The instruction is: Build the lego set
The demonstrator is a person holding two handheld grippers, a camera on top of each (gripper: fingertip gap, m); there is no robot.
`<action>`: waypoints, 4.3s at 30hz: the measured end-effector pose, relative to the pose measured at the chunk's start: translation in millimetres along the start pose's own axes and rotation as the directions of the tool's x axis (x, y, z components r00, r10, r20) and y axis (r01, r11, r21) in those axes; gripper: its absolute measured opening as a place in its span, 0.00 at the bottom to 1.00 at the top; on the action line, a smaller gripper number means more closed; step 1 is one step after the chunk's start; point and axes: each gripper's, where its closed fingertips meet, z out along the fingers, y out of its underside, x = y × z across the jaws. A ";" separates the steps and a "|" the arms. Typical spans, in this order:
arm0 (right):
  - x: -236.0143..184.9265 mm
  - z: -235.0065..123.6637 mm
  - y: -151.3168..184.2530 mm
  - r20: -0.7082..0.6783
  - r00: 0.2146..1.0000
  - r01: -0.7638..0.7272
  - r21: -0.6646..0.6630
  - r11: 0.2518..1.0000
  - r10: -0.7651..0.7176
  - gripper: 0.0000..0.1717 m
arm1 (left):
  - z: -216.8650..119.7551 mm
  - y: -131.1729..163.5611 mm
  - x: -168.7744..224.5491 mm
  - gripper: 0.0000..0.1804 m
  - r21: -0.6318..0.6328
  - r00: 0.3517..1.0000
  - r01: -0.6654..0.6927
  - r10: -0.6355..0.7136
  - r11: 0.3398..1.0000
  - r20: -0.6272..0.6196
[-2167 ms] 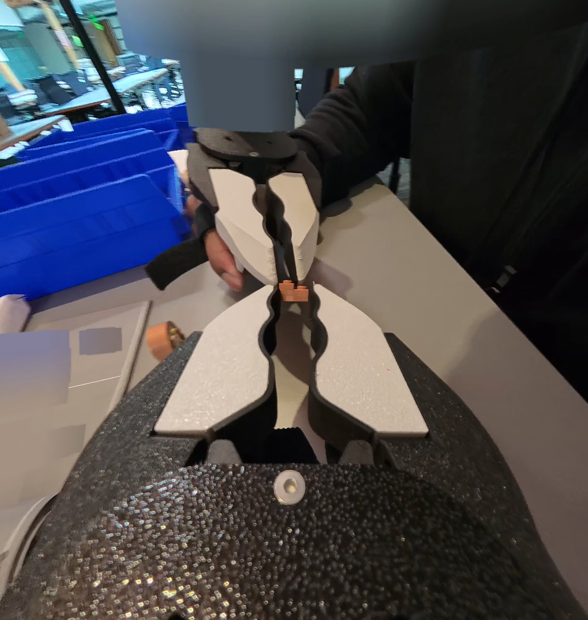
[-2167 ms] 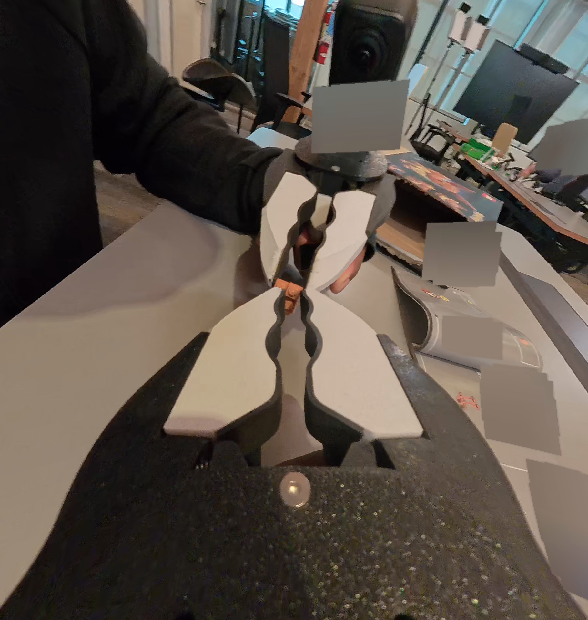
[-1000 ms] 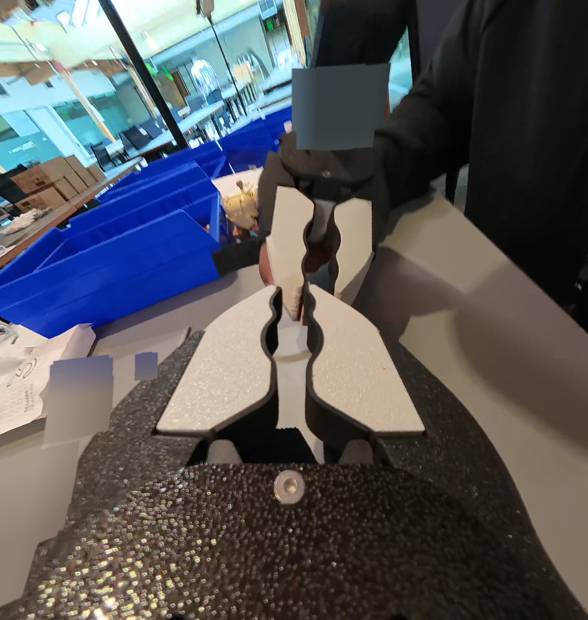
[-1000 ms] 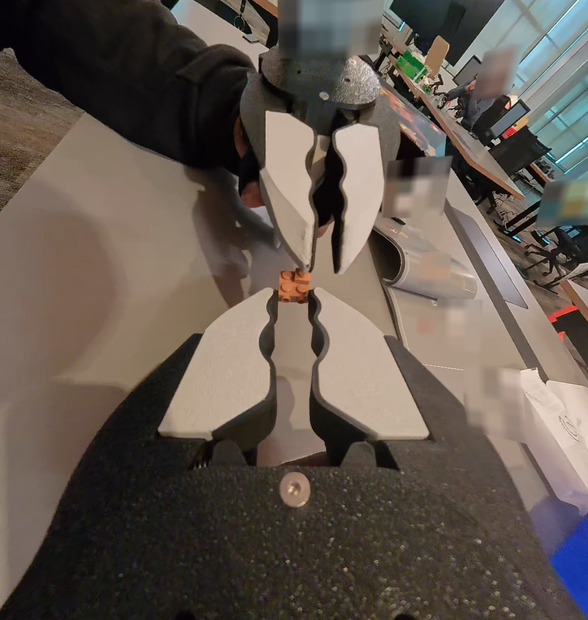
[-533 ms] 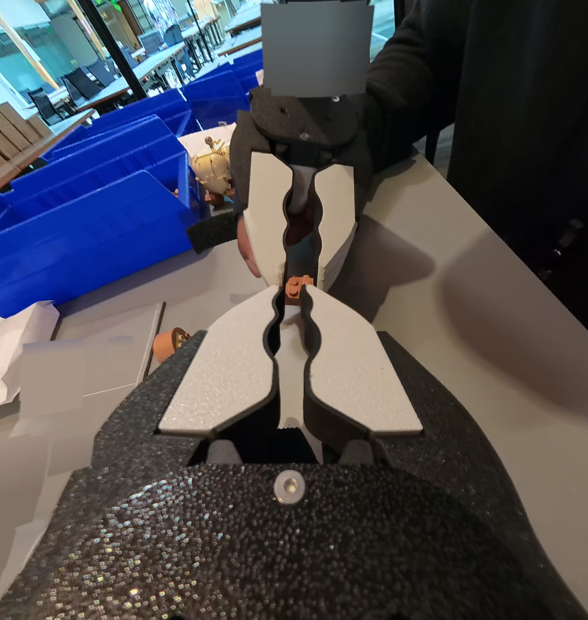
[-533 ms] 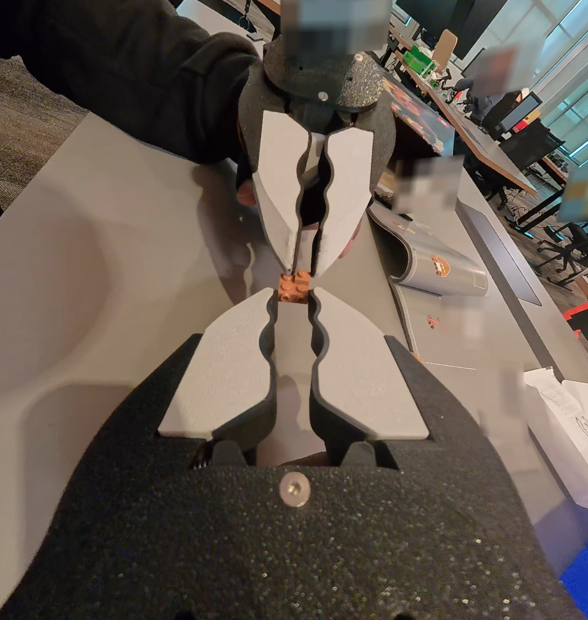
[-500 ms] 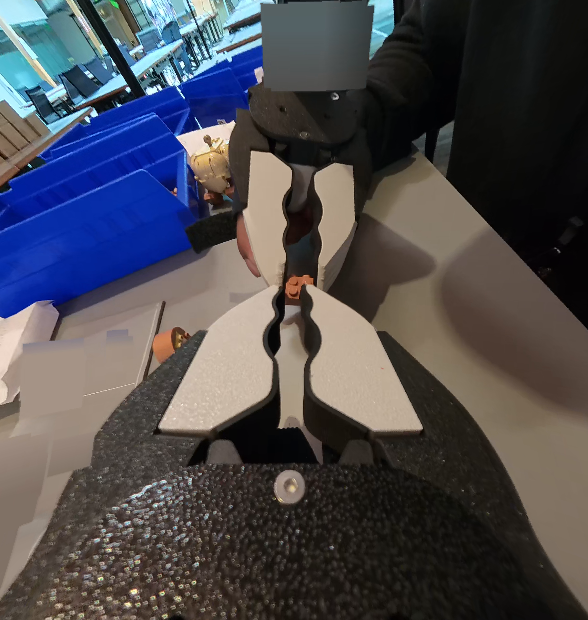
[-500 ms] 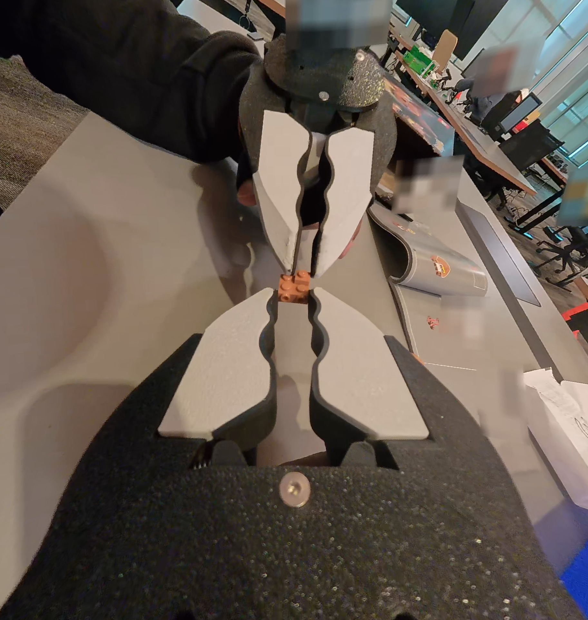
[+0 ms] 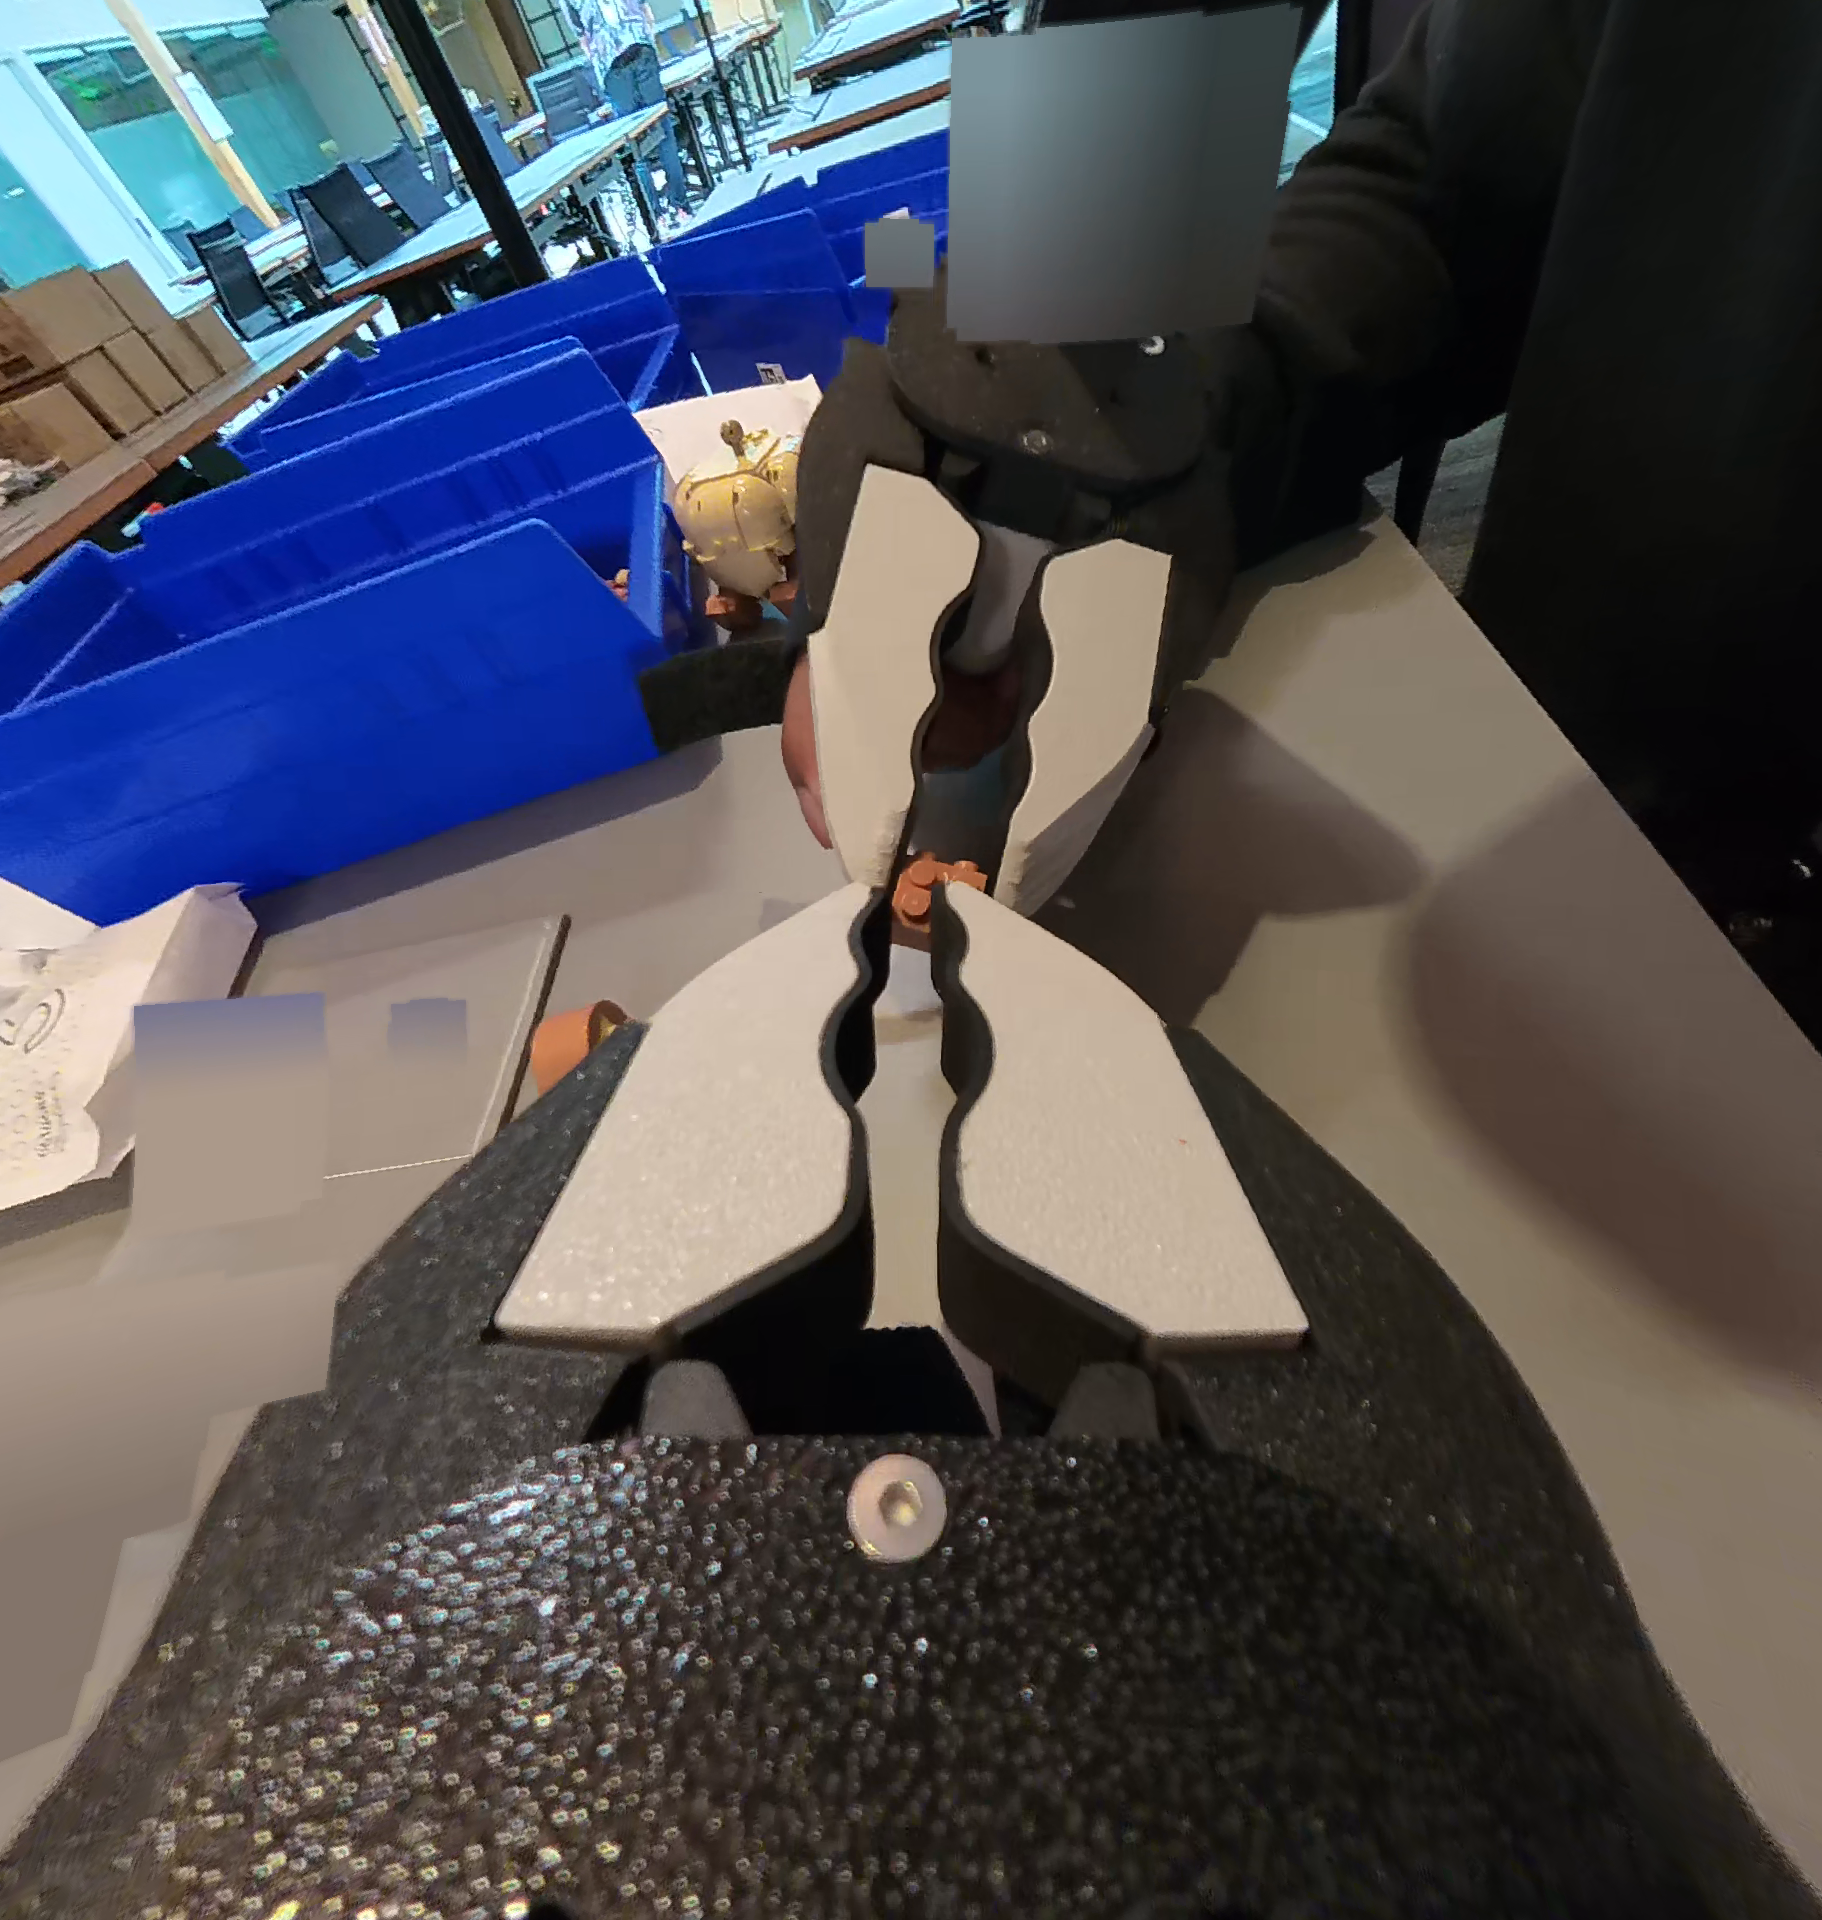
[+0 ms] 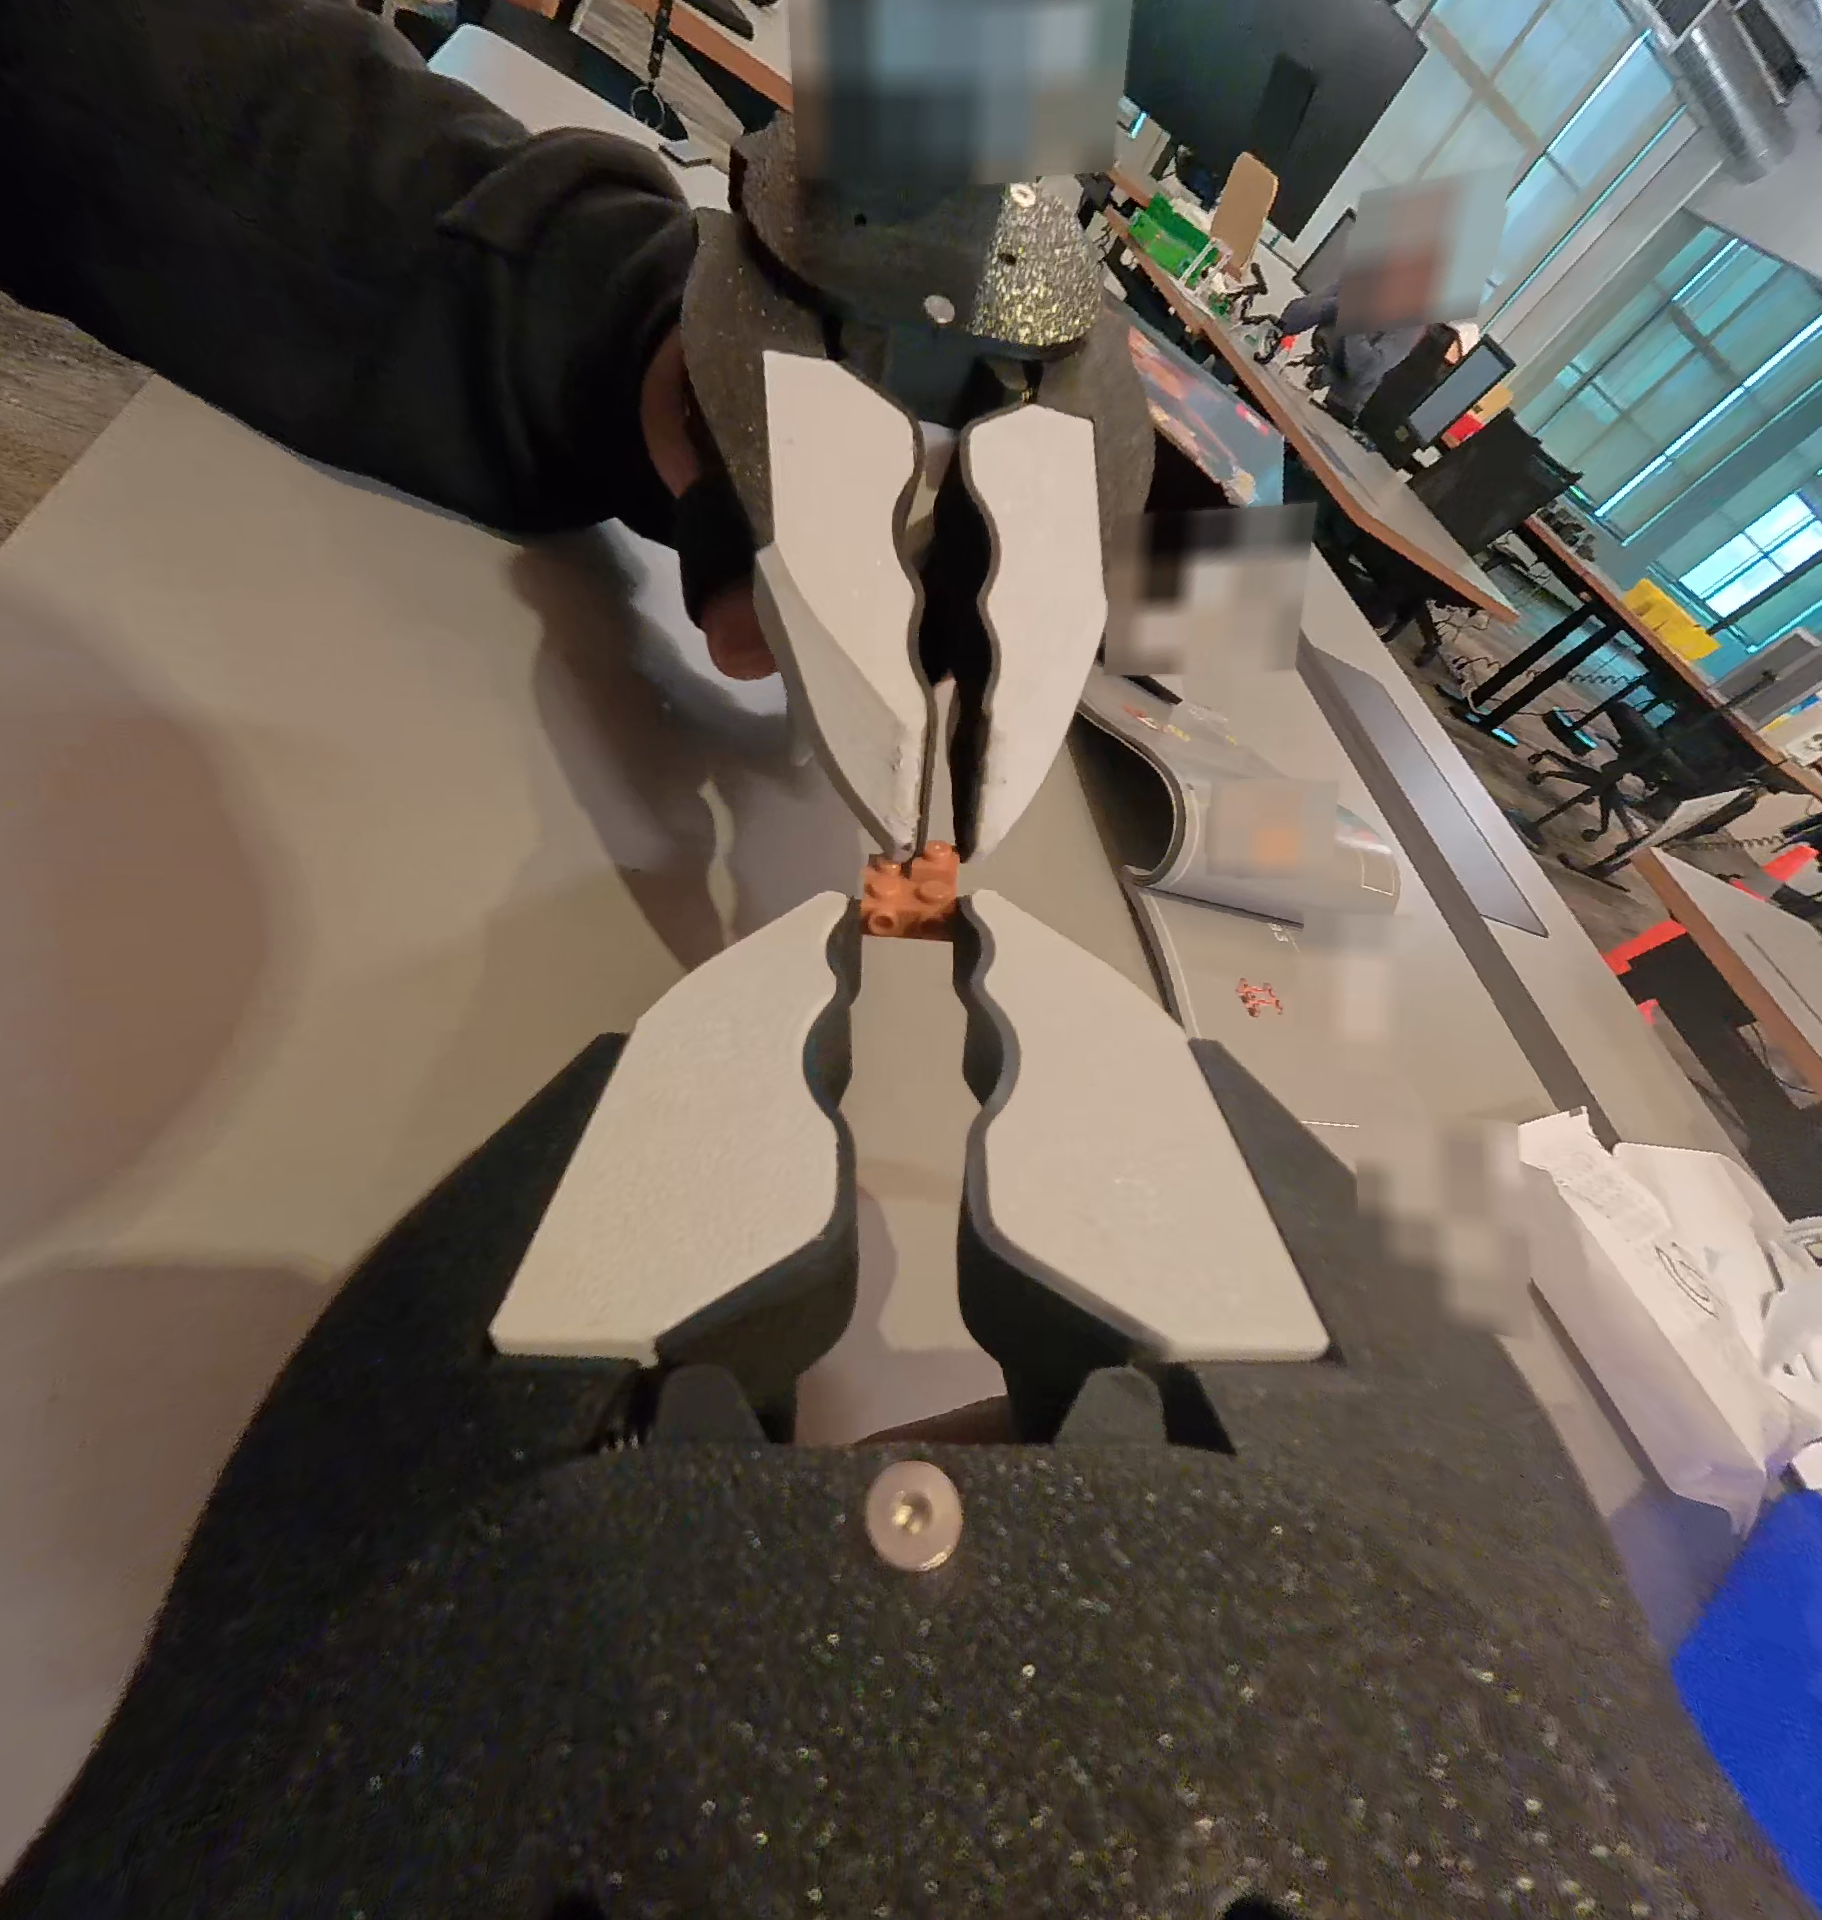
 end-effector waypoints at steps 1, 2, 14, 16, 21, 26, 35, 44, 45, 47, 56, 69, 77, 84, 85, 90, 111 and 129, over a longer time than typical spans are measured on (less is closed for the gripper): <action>0.9 0.1 0.0 -0.006 1.000 -0.001 0.000 1.000 0.001 0.09 | 0.0 -0.2 -0.8 0.04 0.000 1.000 0.005 -0.005 1.000 0.005; 1.8 0.1 0.0 -0.013 1.000 -0.002 0.001 1.000 0.002 0.09 | 0.1 -0.5 -1.7 0.04 0.000 1.000 0.010 -0.010 1.000 0.012; 10.2 -0.9 0.8 -0.065 0.998 -0.014 0.003 1.000 0.014 0.09 | 1.8 -3.2 -10.2 0.04 0.005 0.996 0.033 -0.033 0.999 0.083; 11.7 -1.0 1.1 -0.075 0.997 -0.016 0.001 1.000 0.016 0.09 | 2.2 -3.5 -11.8 0.04 0.004 0.995 0.036 -0.037 0.999 0.096; 15.2 -1.1 2.3 -0.096 0.995 -0.023 -0.006 1.000 0.023 0.09 | 3.2 -3.3 -15.6 0.04 -0.006 0.990 0.047 -0.046 0.999 0.131; 17.6 -0.9 4.0 -0.109 0.994 -0.028 -0.013 1.000 0.026 0.09 | 4.3 -2.6 -18.3 0.04 -0.013 0.986 0.056 -0.053 0.998 0.156; 17.3 0.3 5.7 -0.115 0.993 0.003 -0.039 0.999 -0.008 0.09 | 2.7 -1.5 -17.4 0.04 -0.026 0.990 0.023 -0.020 0.999 0.143; 15.3 1.3 5.4 -0.127 0.989 0.064 -0.061 0.996 -0.071 0.09 | 3.2 2.1 -16.5 0.05 -0.090 0.987 -0.030 0.044 0.996 0.156; 14.8 1.6 5.5 -0.124 0.990 0.065 -0.061 0.996 -0.072 0.09 | 3.1 2.2 -16.2 0.06 -0.097 0.986 -0.040 0.055 0.994 0.156; 13.5 2.0 5.1 -0.118 0.990 0.069 -0.060 0.996 -0.075 0.09 | 2.9 2.7 -15.3 0.06 -0.112 0.985 -0.065 0.082 0.992 0.153; 5.5 4.4 5.5 -0.100 0.984 0.140 -0.077 0.987 -0.147 0.09 | 1.5 6.9 -6.9 0.05 -0.216 0.967 -0.206 0.232 0.954 0.103; -6.8 9.0 5.6 -0.068 0.971 0.224 -0.095 0.970 -0.231 0.09 | -1.0 15.1 5.4 0.06 -0.327 0.971 -0.225 0.239 0.918 0.003; -2.1 7.1 4.8 -0.095 0.968 0.221 -0.095 0.971 -0.230 0.09 | 0.5 12.2 1.5 0.04 -0.323 0.980 -0.178 0.199 0.930 0.032; 1.0 5.7 4.9 -0.111 0.969 0.211 -0.094 0.973 -0.221 0.09 | 1.9 10.1 -1.3 0.04 -0.284 0.988 -0.123 0.144 0.951 0.055; 1.2 5.5 4.8 -0.111 0.970 0.208 -0.092 0.974 -0.218 0.09 | 2.0 9.8 -1.6 0.04 -0.280 0.988 -0.122 0.143 0.952 0.056; 3.2 4.8 4.1 -0.125 0.969 0.205 -0.090 0.975 -0.215 0.09 | 2.3 8.2 -3.1 0.04 -0.261 0.992 -0.085 0.106 0.961 0.067; 12.0 3.3 5.1 -0.176 0.965 0.182 -0.096 0.979 -0.196 0.09 | 4.4 5.6 -11.3 0.04 -0.201 0.991 0.076 -0.051 0.977 0.128; 19.1 -11.8 -22.9 0.011 0.969 -0.242 0.230 0.943 0.246 0.09 | -5.6 -11.0 -10.8 0.12 0.015 0.997 0.009 -0.010 1.000 0.078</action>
